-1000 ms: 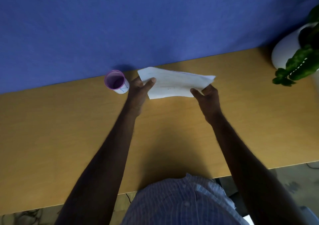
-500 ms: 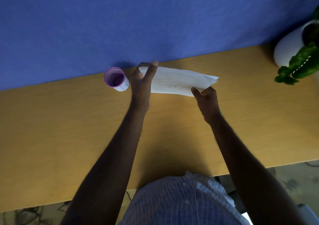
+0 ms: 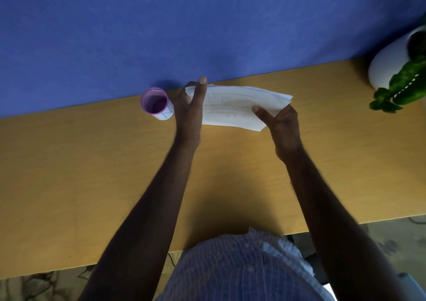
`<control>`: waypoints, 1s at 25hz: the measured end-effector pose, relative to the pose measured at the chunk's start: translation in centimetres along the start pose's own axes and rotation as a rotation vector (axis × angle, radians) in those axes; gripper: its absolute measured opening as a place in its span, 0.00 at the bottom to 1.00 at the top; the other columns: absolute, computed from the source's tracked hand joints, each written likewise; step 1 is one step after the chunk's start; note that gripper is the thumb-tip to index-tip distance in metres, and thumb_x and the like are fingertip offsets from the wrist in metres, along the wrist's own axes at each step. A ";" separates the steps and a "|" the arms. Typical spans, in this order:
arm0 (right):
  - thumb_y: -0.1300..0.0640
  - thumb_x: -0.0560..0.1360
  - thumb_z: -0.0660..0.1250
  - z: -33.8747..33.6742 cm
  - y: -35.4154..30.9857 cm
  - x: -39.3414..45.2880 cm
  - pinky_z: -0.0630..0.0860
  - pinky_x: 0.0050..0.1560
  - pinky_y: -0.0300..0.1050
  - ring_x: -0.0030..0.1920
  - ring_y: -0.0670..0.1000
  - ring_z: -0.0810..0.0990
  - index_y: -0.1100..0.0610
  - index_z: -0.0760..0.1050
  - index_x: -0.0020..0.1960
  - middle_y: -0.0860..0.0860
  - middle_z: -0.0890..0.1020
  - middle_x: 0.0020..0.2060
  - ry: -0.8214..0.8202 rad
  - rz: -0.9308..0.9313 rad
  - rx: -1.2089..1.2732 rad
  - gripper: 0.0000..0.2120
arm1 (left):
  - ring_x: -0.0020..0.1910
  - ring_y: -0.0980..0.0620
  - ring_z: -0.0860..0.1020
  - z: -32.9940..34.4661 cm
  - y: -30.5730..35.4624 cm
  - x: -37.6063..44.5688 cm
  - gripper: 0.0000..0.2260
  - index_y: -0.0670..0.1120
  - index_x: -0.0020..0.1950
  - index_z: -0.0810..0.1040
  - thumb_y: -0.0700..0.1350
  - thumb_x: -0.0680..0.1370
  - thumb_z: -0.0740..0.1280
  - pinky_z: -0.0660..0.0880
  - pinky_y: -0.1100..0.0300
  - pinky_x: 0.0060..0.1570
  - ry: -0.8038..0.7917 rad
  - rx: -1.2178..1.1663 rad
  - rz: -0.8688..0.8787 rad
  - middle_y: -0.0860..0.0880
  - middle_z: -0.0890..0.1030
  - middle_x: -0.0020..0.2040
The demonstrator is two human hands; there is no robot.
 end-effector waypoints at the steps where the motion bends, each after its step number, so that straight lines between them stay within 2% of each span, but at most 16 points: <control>1: 0.54 0.78 0.75 0.2 -0.9 -0.1 0.82 0.61 0.54 0.64 0.55 0.82 0.59 0.76 0.69 0.54 0.84 0.61 0.009 -0.022 0.027 0.22 | 0.45 0.65 0.79 0.1 0.2 -0.1 0.06 0.65 0.41 0.83 0.59 0.78 0.69 0.75 0.68 0.50 0.010 0.002 -0.012 0.63 0.82 0.40; 3: 0.47 0.77 0.72 0.6 -2.4 -0.3 0.82 0.53 0.46 0.58 0.53 0.83 0.57 0.78 0.63 0.52 0.85 0.55 0.049 -0.055 0.043 0.19 | 0.45 0.67 0.78 0.0 0.6 -0.2 0.09 0.68 0.39 0.81 0.56 0.79 0.70 0.74 0.70 0.50 0.017 0.006 -0.021 0.65 0.82 0.40; 5: 0.43 0.78 0.69 0.8 -3.1 -0.3 0.80 0.51 0.46 0.55 0.55 0.83 0.55 0.79 0.58 0.51 0.84 0.50 0.102 -0.056 0.046 0.17 | 0.46 0.66 0.78 -0.1 0.4 -0.1 0.09 0.65 0.38 0.82 0.56 0.79 0.70 0.74 0.69 0.51 0.019 -0.026 -0.011 0.63 0.82 0.40; 7: 0.43 0.78 0.69 0.8 -3.2 -0.2 0.79 0.51 0.47 0.53 0.54 0.82 0.54 0.79 0.56 0.51 0.83 0.48 0.157 -0.033 0.060 0.15 | 0.47 0.60 0.79 -0.1 0.1 -0.1 0.07 0.61 0.39 0.82 0.58 0.77 0.71 0.74 0.62 0.54 0.018 -0.042 -0.009 0.60 0.82 0.41; 9: 0.46 0.80 0.68 0.8 -2.9 -0.1 0.77 0.50 0.48 0.52 0.53 0.81 0.56 0.79 0.56 0.49 0.83 0.47 0.169 -0.020 0.061 0.13 | 0.47 0.56 0.78 0.1 -0.2 -0.3 0.09 0.58 0.40 0.81 0.61 0.76 0.69 0.73 0.56 0.53 -0.004 -0.043 -0.013 0.57 0.81 0.40; 11: 0.47 0.82 0.66 0.7 -2.6 -0.2 0.76 0.49 0.49 0.52 0.54 0.80 0.57 0.78 0.57 0.50 0.82 0.48 0.164 -0.015 0.040 0.13 | 0.47 0.58 0.79 0.1 -0.1 -0.5 0.07 0.62 0.40 0.81 0.61 0.76 0.69 0.74 0.58 0.52 -0.038 -0.043 -0.006 0.59 0.81 0.40; 12: 0.48 0.83 0.65 0.7 -2.4 -0.2 0.76 0.49 0.50 0.52 0.55 0.80 0.57 0.78 0.57 0.51 0.82 0.48 0.164 -0.011 0.034 0.13 | 0.49 0.57 0.79 0.0 -0.2 -0.4 0.05 0.60 0.43 0.81 0.59 0.76 0.69 0.75 0.59 0.53 -0.077 -0.044 0.013 0.58 0.82 0.42; 15: 0.46 0.83 0.64 0.4 -2.4 0.0 0.76 0.49 0.49 0.52 0.54 0.80 0.56 0.78 0.55 0.49 0.82 0.48 0.192 0.007 0.016 0.13 | 0.53 0.51 0.82 0.0 -0.5 0.0 0.08 0.44 0.55 0.81 0.47 0.81 0.70 0.78 0.60 0.51 -0.223 -0.002 0.057 0.50 0.84 0.49; 16: 0.45 0.83 0.64 0.2 -2.5 0.0 0.76 0.49 0.49 0.51 0.53 0.80 0.54 0.78 0.55 0.48 0.82 0.47 0.197 0.001 0.000 0.13 | 0.53 0.52 0.83 0.0 -0.6 0.2 0.06 0.43 0.56 0.81 0.44 0.82 0.69 0.78 0.61 0.49 -0.244 0.008 0.048 0.51 0.85 0.49; 18: 0.44 0.82 0.66 0.1 -2.7 0.2 0.78 0.49 0.46 0.52 0.51 0.81 0.53 0.79 0.56 0.47 0.83 0.48 0.174 -0.030 -0.023 0.13 | 0.50 0.56 0.84 -0.1 -0.7 0.5 0.04 0.47 0.54 0.81 0.43 0.84 0.67 0.78 0.64 0.46 -0.225 -0.004 0.008 0.55 0.86 0.46; 20: 0.48 0.81 0.69 -0.3 -2.5 0.3 0.81 0.50 0.44 0.55 0.51 0.84 0.55 0.80 0.60 0.50 0.86 0.53 0.099 -0.051 -0.024 0.12 | 0.47 0.59 0.85 -0.4 -0.5 0.9 0.05 0.48 0.53 0.82 0.45 0.84 0.67 0.78 0.66 0.43 -0.160 -0.014 -0.036 0.57 0.87 0.44; 22: 0.52 0.81 0.71 -0.8 -1.6 0.2 0.83 0.52 0.46 0.56 0.53 0.86 0.58 0.80 0.62 0.53 0.86 0.56 0.039 -0.025 -0.069 0.13 | 0.44 0.60 0.85 -0.7 -0.7 1.5 0.07 0.45 0.55 0.82 0.46 0.84 0.67 0.78 0.67 0.39 -0.102 -0.008 -0.080 0.57 0.87 0.43; 25: 0.54 0.80 0.72 -1.5 0.9 -0.4 0.82 0.52 0.52 0.51 0.52 0.85 0.60 0.82 0.58 0.56 0.87 0.53 0.088 0.082 -0.078 0.11 | 0.42 0.58 0.86 -0.8 -1.3 2.1 0.07 0.45 0.54 0.82 0.46 0.84 0.66 0.78 0.67 0.37 -0.119 0.008 -0.156 0.56 0.88 0.43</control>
Point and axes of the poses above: each hand's wrist, its own x-axis towards the middle knuckle, its own z-axis out of the palm, y = z × x, the point moved 5 cm from there along x, towards the middle knuckle
